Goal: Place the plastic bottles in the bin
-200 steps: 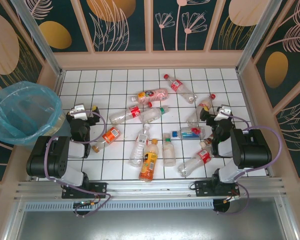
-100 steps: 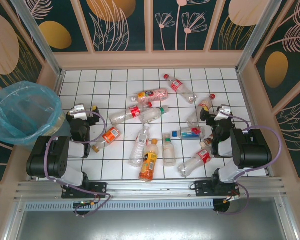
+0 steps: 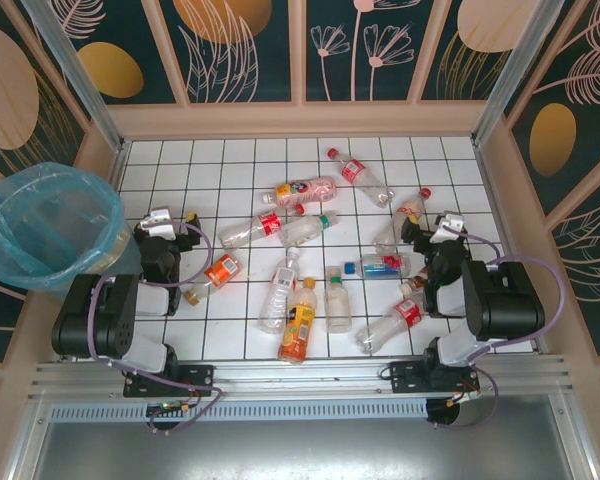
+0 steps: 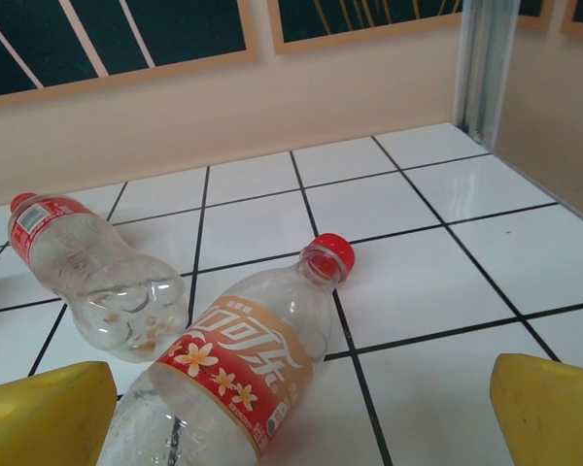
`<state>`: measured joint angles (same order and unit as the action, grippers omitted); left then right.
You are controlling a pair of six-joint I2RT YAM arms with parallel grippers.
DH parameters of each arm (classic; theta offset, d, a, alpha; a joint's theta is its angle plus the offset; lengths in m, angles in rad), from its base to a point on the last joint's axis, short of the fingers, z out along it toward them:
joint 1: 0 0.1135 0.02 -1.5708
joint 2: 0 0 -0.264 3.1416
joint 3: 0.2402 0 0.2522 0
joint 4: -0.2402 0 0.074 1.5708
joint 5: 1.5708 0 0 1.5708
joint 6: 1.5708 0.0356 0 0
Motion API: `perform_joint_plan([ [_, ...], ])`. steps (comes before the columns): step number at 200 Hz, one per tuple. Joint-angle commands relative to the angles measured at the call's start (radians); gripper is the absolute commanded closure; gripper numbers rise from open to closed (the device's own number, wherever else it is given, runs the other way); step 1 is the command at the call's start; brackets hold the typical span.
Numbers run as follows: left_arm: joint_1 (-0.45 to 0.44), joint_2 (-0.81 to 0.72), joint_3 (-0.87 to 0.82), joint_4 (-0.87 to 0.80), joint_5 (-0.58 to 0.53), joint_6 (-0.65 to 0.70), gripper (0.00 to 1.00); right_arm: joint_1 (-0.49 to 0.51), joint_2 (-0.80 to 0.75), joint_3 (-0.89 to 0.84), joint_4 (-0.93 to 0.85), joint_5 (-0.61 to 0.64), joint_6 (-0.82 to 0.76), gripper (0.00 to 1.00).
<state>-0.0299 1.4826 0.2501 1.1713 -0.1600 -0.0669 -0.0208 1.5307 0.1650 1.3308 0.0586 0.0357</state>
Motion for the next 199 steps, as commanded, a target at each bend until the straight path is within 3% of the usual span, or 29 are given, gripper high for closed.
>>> perform_joint_plan([
  [1,0.007,-0.063,0.044,-0.081,0.044,0.015,0.01,-0.007,-0.078,-0.026,0.047,0.053,0.013,0.01],
  [40,0.005,-0.153,0.0,-0.072,0.043,0.019,0.04,0.038,-0.233,-0.01,-0.104,0.147,-0.011,0.04],
  [68,0.001,-0.243,0.03,-0.175,0.03,-0.011,0.05,0.092,-0.352,0.087,-0.395,0.208,0.0,0.07],
  [101,-0.032,-0.345,0.086,-0.3,0.054,-0.048,0.08,0.172,-0.453,0.298,-0.918,0.189,0.184,0.14],
  [152,-0.15,-0.495,0.182,-0.54,0.074,-0.019,0.1,0.311,-0.596,0.481,-1.627,0.267,0.569,0.14],
  [199,-0.214,-0.583,0.273,-0.692,0.259,0.02,0.13,0.364,-0.69,0.533,-2.01,0.071,0.726,0.25],
])
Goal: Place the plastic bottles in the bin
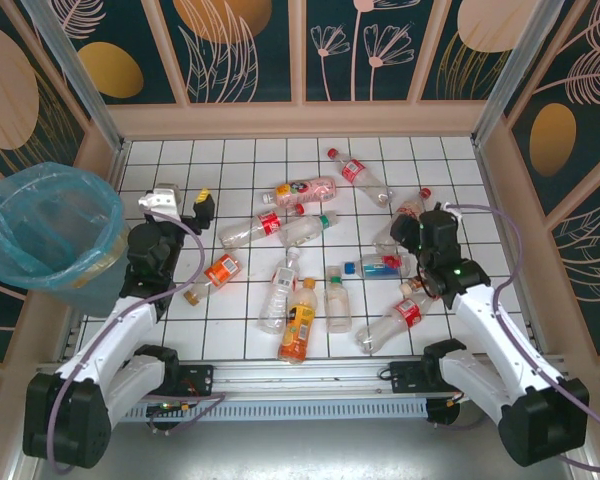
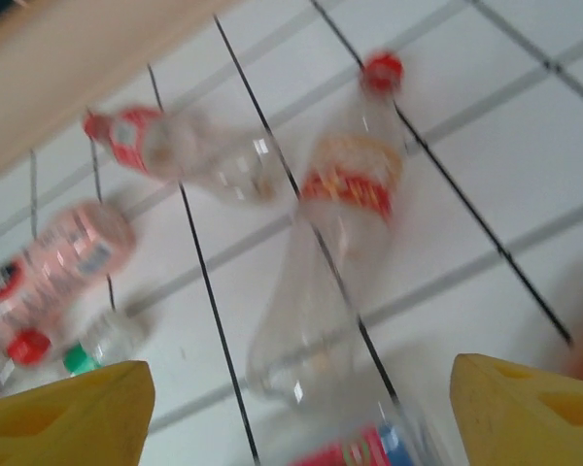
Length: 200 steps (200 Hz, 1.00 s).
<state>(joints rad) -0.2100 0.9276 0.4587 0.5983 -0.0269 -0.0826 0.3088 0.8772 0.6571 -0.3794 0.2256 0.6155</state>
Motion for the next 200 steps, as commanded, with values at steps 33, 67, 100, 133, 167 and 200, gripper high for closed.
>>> perform_joint_plan([
  [33,-0.111,0.004,0.177,-0.288,0.222,0.078,0.13,0.19,0.019,0.108,-0.324,-0.2,0.187,0.33],
  [67,-0.112,0.03,0.248,-0.375,0.31,-0.033,0.13,0.41,0.117,0.213,-0.53,-0.045,0.297,0.2],
  [100,-0.12,0.025,0.285,-0.425,0.337,-0.046,0.13,0.436,0.071,0.157,-0.656,-0.102,0.506,0.19],
  [133,-0.12,0.011,0.273,-0.407,0.341,-0.045,0.11,0.51,0.047,0.137,-0.732,-0.02,0.629,0.21],
  [167,-0.122,0.018,0.274,-0.42,0.353,-0.031,0.1,0.513,0.017,0.116,-0.794,0.022,0.716,0.14],
  [200,-0.121,0.045,0.29,-0.462,0.376,-0.014,0.08,0.505,-0.021,0.054,-0.8,0.034,0.77,0.08],
])
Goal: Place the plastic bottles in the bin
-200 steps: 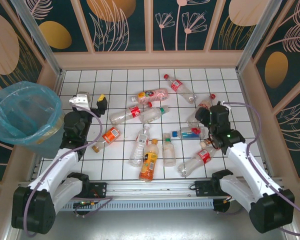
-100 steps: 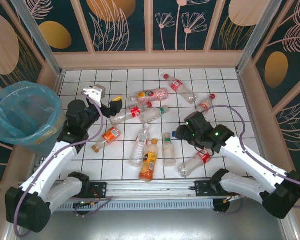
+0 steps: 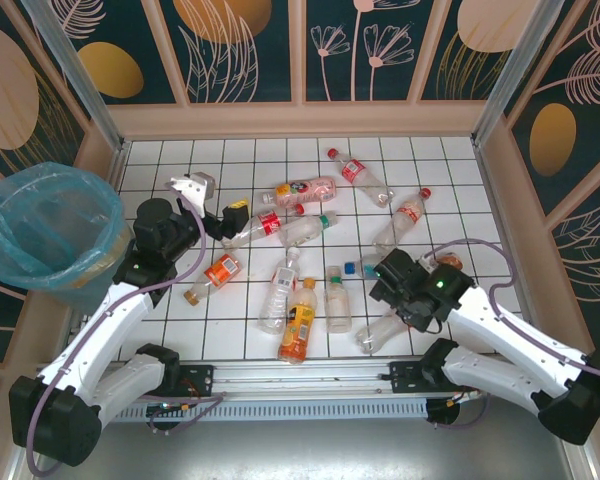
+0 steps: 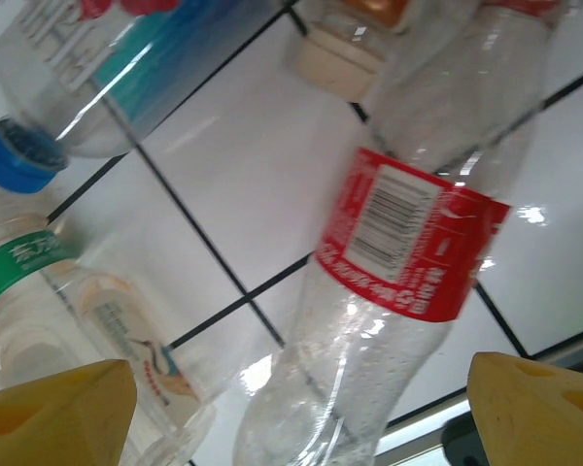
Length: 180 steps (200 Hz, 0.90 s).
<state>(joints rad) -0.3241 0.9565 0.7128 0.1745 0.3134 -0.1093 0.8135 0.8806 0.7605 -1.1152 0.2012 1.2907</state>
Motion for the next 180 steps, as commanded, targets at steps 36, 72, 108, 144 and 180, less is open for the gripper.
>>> perform_joint_plan([
  [36,-0.007,0.052,0.079,-0.087,0.048,0.008,0.09,-0.029,-0.046,-0.136,0.048,0.007,0.09,0.05],
  [72,-0.007,0.07,0.118,-0.132,0.042,0.006,0.1,-0.08,-0.023,-0.189,0.155,-0.078,0.068,0.04],
  [108,-0.007,0.062,0.128,-0.159,0.013,0.008,0.1,-0.159,-0.027,-0.286,0.28,-0.16,0.046,0.05],
  [144,-0.008,0.047,0.124,-0.178,-0.002,0.005,0.1,-0.228,-0.024,-0.326,0.345,-0.175,-0.003,0.09],
  [180,-0.007,0.043,0.129,-0.184,-0.021,-0.01,0.1,-0.249,-0.047,-0.315,0.321,-0.145,-0.011,0.22],
])
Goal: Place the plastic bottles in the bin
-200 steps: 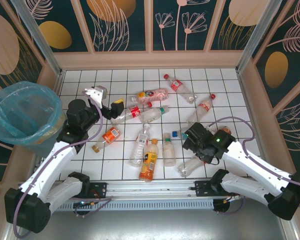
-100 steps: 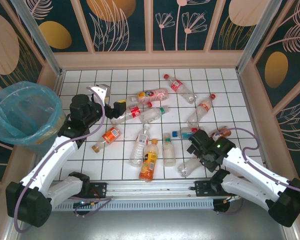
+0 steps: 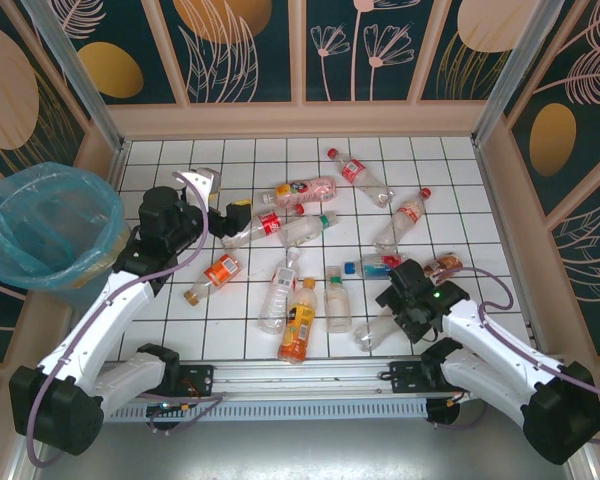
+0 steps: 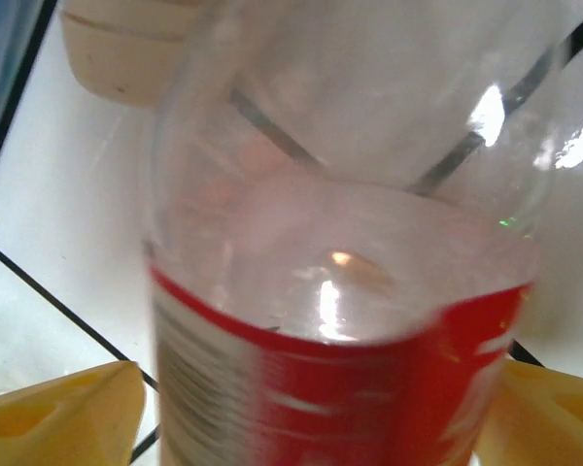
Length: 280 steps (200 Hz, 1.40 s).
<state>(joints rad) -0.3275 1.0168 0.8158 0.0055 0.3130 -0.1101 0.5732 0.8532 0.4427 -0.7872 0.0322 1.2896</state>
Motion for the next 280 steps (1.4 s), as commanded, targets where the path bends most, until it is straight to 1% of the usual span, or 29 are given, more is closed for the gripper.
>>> perform_joint_plan([
  [1,-0.004,-0.017,0.025,-0.016,-0.021,-0.009,0.1,-0.01,-0.021,0.003,-0.009,0.027,-0.009,0.23],
  [23,-0.004,-0.015,0.039,-0.014,-0.023,-0.003,0.1,-0.009,-0.073,0.026,-0.068,0.067,-0.006,0.35],
  [44,-0.004,-0.015,0.06,-0.019,-0.028,0.018,0.09,-0.009,-0.107,0.046,-0.101,0.081,-0.004,0.41],
  [64,-0.004,-0.008,0.092,-0.026,-0.035,0.007,0.09,-0.005,-0.12,0.073,-0.117,0.085,-0.018,0.43],
  [81,-0.004,0.009,0.137,-0.047,-0.019,-0.025,0.12,0.009,-0.12,0.117,-0.138,0.103,-0.027,0.44],
  [90,-0.004,0.023,0.151,-0.064,0.002,-0.04,0.13,0.022,-0.116,0.148,-0.157,0.12,-0.027,0.44],
  [106,-0.004,0.053,0.239,-0.102,0.044,-0.071,0.16,0.055,-0.107,0.211,-0.189,0.144,-0.027,0.44],
  [127,-0.004,0.104,0.33,-0.135,0.098,-0.125,0.19,0.122,-0.091,0.299,-0.207,0.175,-0.025,0.45],
  [146,-0.004,0.167,0.426,-0.17,0.175,-0.175,0.21,0.177,-0.05,0.386,-0.187,0.196,-0.076,0.45],
  [157,-0.004,0.205,0.48,-0.187,0.229,-0.207,0.23,0.205,-0.016,0.437,-0.151,0.208,-0.154,0.45],
  [173,-0.004,0.248,0.535,-0.185,0.32,-0.258,0.24,0.249,0.041,0.504,-0.061,0.237,-0.332,0.45],
  [182,-0.005,0.264,0.556,-0.173,0.357,-0.283,0.24,0.267,0.068,0.532,0.014,0.231,-0.444,0.46],
  [188,-0.004,0.272,0.562,-0.163,0.376,-0.296,0.23,0.273,0.084,0.545,0.073,0.212,-0.528,0.46],
  [199,-0.004,0.276,0.566,-0.154,0.399,-0.304,0.22,0.275,0.107,0.559,0.199,0.139,-0.662,0.47],
  [216,-0.004,0.272,0.569,-0.167,0.439,-0.293,0.18,0.279,0.134,0.563,0.367,0.027,-0.809,0.5],
  [227,-0.004,0.27,0.569,-0.186,0.482,-0.284,0.17,0.285,0.152,0.559,0.458,-0.012,-0.879,0.52],
  [243,-0.004,0.263,0.554,-0.201,0.556,-0.282,0.16,0.291,0.184,0.559,0.56,-0.108,-0.964,0.53],
  [280,-0.004,0.237,0.493,-0.162,0.65,-0.333,0.16,0.305,0.245,0.576,0.69,-0.225,-1.029,0.53],
])
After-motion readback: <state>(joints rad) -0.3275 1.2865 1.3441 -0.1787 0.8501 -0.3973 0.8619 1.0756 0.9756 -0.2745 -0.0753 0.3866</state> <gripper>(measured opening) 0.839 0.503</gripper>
